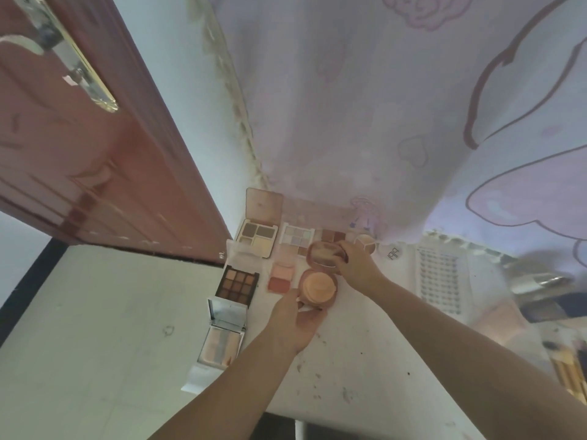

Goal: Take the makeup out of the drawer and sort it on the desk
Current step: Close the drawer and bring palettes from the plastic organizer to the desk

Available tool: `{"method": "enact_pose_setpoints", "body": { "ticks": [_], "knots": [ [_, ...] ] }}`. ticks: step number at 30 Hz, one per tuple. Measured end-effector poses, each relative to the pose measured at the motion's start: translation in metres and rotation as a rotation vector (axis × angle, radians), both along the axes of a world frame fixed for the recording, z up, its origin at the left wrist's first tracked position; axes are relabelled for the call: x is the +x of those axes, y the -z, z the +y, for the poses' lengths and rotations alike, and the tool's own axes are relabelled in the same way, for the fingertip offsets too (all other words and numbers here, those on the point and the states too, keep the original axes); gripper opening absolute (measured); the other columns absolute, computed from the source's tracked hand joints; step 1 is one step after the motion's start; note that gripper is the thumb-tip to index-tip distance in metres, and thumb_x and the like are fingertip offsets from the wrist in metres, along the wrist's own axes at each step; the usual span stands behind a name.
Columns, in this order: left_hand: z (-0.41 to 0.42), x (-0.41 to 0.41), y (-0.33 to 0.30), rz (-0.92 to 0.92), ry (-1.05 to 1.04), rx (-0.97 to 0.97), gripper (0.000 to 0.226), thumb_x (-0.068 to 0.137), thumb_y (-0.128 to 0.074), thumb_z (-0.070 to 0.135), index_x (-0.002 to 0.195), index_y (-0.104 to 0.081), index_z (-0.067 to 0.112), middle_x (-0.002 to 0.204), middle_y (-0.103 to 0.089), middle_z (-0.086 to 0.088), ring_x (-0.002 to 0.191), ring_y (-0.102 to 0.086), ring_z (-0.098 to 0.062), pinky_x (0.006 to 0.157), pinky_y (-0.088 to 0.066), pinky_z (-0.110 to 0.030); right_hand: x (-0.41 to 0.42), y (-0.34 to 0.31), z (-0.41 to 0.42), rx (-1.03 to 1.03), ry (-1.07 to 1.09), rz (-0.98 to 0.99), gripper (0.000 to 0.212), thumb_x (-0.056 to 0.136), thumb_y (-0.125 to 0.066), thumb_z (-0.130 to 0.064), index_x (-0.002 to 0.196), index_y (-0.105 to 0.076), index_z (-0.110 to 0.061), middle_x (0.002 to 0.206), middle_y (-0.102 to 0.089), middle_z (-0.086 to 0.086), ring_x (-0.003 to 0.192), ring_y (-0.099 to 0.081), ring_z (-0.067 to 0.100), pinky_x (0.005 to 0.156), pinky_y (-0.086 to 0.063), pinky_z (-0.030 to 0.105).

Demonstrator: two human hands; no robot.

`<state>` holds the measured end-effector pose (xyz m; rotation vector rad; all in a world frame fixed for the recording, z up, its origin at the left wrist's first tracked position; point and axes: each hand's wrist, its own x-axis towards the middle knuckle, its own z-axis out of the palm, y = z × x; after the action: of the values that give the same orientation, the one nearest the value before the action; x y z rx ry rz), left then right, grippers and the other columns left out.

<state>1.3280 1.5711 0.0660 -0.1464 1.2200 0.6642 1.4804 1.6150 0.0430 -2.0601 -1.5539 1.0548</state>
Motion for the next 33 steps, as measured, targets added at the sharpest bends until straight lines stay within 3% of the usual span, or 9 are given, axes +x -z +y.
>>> {"method": "enact_pose_setpoints", "body": {
  "ticks": [3, 6, 8, 11, 19, 21, 26, 30, 33],
  "knots": [
    [-0.002, -0.001, 0.002, 0.036, -0.013, 0.0, 0.011, 0.097, -0.047, 0.009, 0.103, -0.046, -0.001, 0.09, -0.045, -0.015, 0.077, -0.049, -0.033, 0.097, -0.042, -0.046, 0.0, -0.006, -0.009, 0.001, 0.055, 0.089, 0.031, 0.092, -0.052, -0.014, 0.122, -0.049, -0.011, 0.102, -0.056, 0.003, 0.095, -0.056, 0.022, 0.08, -0.045, 0.03],
    [-0.018, 0.006, -0.003, 0.076, 0.029, 0.001, 0.011, 0.097, -0.05, 0.01, 0.098, -0.043, 0.002, 0.084, -0.043, -0.014, 0.071, -0.048, -0.028, 0.085, -0.046, -0.043, 0.008, -0.018, -0.035, 0.002, 0.058, 0.136, 0.04, 0.093, -0.053, -0.015, 0.131, -0.041, -0.012, 0.114, -0.056, 0.004, 0.101, -0.057, 0.016, 0.088, -0.047, 0.03],
    [-0.037, 0.025, -0.003, 0.122, 0.154, 0.035, 0.007, 0.096, -0.049, 0.01, 0.093, -0.046, 0.004, 0.077, -0.045, -0.013, 0.067, -0.046, -0.024, 0.071, -0.046, -0.037, 0.026, -0.025, -0.061, 0.012, 0.074, 0.124, 0.034, 0.094, -0.052, -0.015, 0.128, -0.049, -0.013, 0.117, -0.057, 0.002, 0.104, -0.057, 0.013, 0.092, -0.047, 0.027],
    [-0.071, 0.072, -0.002, 0.169, 0.422, 0.166, 0.006, 0.094, -0.044, 0.007, 0.095, -0.05, 0.008, 0.079, -0.049, -0.01, 0.071, -0.048, -0.02, 0.071, -0.045, -0.034, 0.07, -0.033, -0.113, -0.009, 0.15, 0.051, 0.025, 0.094, -0.05, -0.011, 0.117, -0.06, -0.01, 0.116, -0.063, 0.001, 0.104, -0.059, 0.013, 0.09, -0.042, 0.018],
    [-0.149, 0.202, -0.004, 0.065, 1.021, 0.26, 0.02, 0.095, -0.048, 0.014, 0.113, -0.052, 0.009, 0.103, -0.056, -0.009, 0.091, -0.057, -0.018, 0.067, -0.05, -0.027, 0.176, -0.017, -0.281, -0.159, 0.477, -0.448, 0.015, 0.09, -0.055, -0.017, 0.102, -0.063, -0.012, 0.103, -0.059, 0.004, 0.094, -0.059, 0.024, 0.077, -0.045, 0.028],
    [-0.161, 0.223, -0.002, 0.078, 1.05, 0.239, 0.016, 0.095, -0.046, 0.011, 0.11, -0.05, 0.008, 0.097, -0.054, -0.007, 0.087, -0.056, -0.016, 0.069, -0.05, -0.027, 0.179, 0.0, -0.3, -0.194, 0.392, -0.554, 0.012, 0.075, -0.072, -0.012, 0.083, -0.063, -0.013, 0.085, -0.057, 0.005, 0.079, -0.059, 0.027, 0.061, -0.046, 0.03],
    [-0.172, 0.251, 0.004, 0.055, 1.083, 0.222, 0.014, 0.091, -0.045, 0.012, 0.086, -0.058, 0.014, 0.083, -0.051, -0.003, 0.085, -0.051, -0.015, 0.085, -0.044, -0.031, 0.166, 0.014, -0.304, -0.258, 0.461, -0.628, 0.039, 0.067, -0.079, -0.034, 0.085, -0.059, -0.005, 0.081, -0.059, 0.014, 0.071, -0.061, 0.033, 0.053, -0.054, 0.037],
    [-0.171, 0.252, 0.011, 0.048, 1.048, 0.201, 0.019, 0.096, -0.043, 0.012, 0.089, -0.06, 0.011, 0.091, -0.059, -0.003, 0.102, -0.052, -0.017, 0.092, -0.043, -0.035, 0.168, 0.005, -0.296, -0.226, 0.596, -0.573, 0.037, 0.087, -0.058, -0.036, 0.109, -0.049, -0.007, 0.106, -0.053, 0.012, 0.1, -0.053, 0.031, 0.081, -0.049, 0.035],
    [-0.169, 0.245, 0.015, 0.035, 1.0, 0.178, 0.019, 0.096, -0.043, 0.012, 0.087, -0.059, 0.006, 0.091, -0.059, -0.009, 0.098, -0.054, -0.022, 0.093, -0.046, -0.038, 0.173, 0.003, -0.3, -0.144, 0.663, -0.388, 0.029, 0.089, -0.052, -0.027, 0.111, -0.045, -0.009, 0.105, -0.049, 0.011, 0.1, -0.051, 0.031, 0.086, -0.046, 0.037]
  ]
}}
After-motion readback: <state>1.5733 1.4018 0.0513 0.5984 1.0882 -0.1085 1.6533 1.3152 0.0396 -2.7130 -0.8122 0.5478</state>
